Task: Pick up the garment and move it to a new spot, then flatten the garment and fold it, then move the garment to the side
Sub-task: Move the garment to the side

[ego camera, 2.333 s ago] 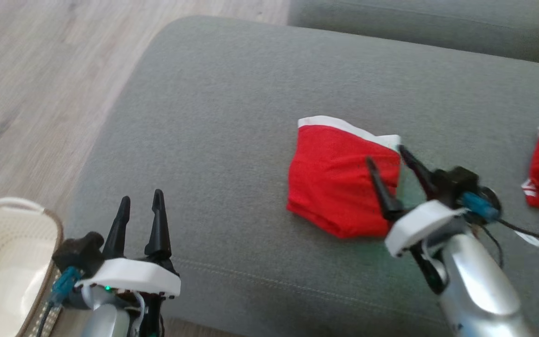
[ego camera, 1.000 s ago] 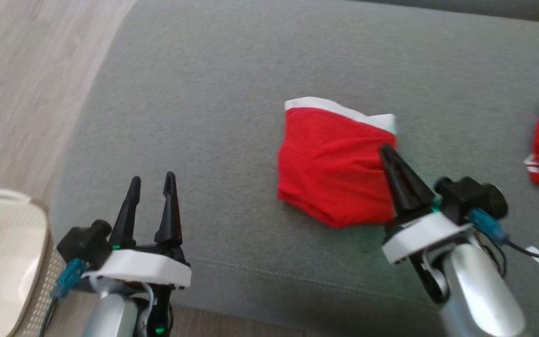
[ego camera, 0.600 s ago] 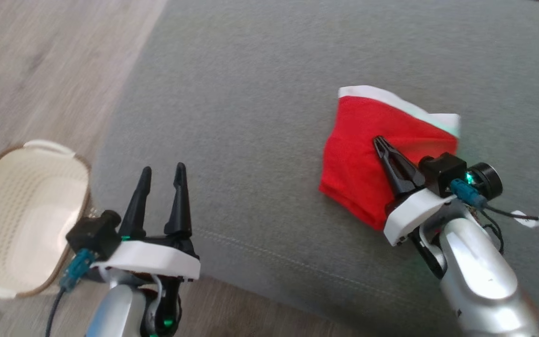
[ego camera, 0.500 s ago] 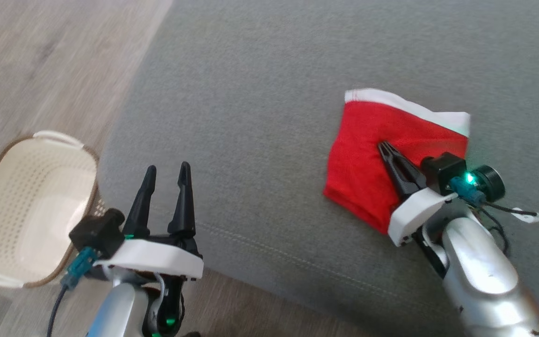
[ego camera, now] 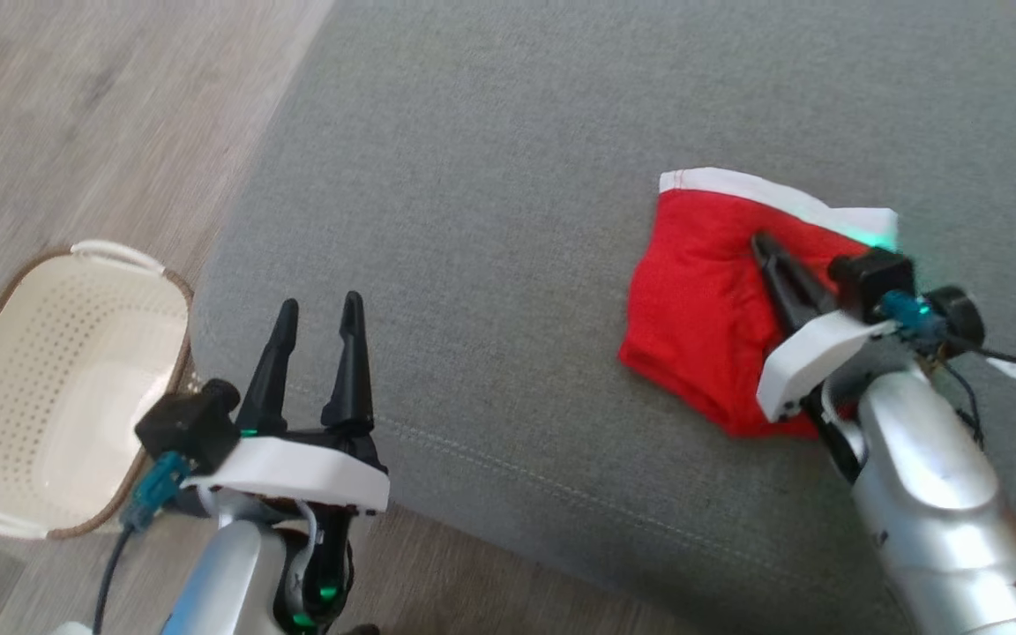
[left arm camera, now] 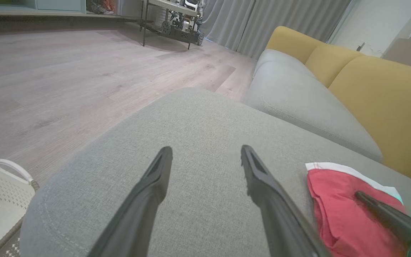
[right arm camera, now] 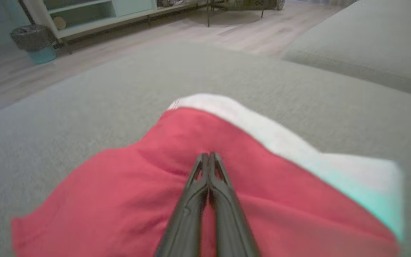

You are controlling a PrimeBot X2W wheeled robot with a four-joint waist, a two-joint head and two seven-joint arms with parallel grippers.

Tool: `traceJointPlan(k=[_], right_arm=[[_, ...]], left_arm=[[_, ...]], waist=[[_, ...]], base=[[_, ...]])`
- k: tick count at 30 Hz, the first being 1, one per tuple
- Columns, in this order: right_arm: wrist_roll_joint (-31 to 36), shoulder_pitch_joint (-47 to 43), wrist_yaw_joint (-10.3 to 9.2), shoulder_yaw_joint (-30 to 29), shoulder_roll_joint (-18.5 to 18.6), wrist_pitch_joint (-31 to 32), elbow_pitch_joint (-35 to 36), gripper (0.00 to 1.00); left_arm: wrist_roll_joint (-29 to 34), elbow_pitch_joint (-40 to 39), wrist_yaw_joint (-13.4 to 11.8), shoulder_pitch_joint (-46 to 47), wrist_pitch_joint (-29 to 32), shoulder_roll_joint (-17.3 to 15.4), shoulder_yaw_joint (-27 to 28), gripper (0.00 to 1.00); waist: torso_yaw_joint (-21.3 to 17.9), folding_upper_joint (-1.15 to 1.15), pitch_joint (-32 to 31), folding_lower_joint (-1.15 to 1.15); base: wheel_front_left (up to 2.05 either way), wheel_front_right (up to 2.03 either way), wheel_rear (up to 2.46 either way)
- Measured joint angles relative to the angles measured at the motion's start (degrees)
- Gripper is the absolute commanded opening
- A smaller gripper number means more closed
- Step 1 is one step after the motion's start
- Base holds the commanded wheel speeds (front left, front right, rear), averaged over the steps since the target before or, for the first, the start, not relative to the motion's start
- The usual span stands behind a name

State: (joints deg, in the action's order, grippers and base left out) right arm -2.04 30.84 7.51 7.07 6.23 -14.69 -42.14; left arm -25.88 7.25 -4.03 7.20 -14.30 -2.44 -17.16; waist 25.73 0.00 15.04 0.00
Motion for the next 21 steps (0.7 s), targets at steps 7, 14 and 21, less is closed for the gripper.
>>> traceJointPlan(k=[7, 14, 21], right_arm=[[1.4, -4.0, 0.00, -6.6, -0.4, 0.0, 4.4, 0.00], [5.0, -5.2, 0.00, -12.4, -0.4, 0.0, -1.3, 0.00], [5.1, -2.7, 0.00, -13.9, -0.7, 0.0, -2.5, 0.00]], left_arm=[[0.0, 0.1, 0.0, -0.1, 0.0, 0.0, 1.0, 1.00], [0.0, 0.0, 0.3, -0.1, 0.0, 0.0, 0.5, 1.00], [0.3, 0.4, 0.5, -0.1, 0.0, 0.0, 1.3, 1.00]], waist=[[-2.0, 0.00, -1.8, 0.00], [-2.5, 0.00, -1.2, 0.00], [-2.4, 0.00, -1.7, 0.00]], base=[[0.00, 0.00, 0.00], [0.00, 0.00, 0.00], [0.00, 0.00, 0.00]])
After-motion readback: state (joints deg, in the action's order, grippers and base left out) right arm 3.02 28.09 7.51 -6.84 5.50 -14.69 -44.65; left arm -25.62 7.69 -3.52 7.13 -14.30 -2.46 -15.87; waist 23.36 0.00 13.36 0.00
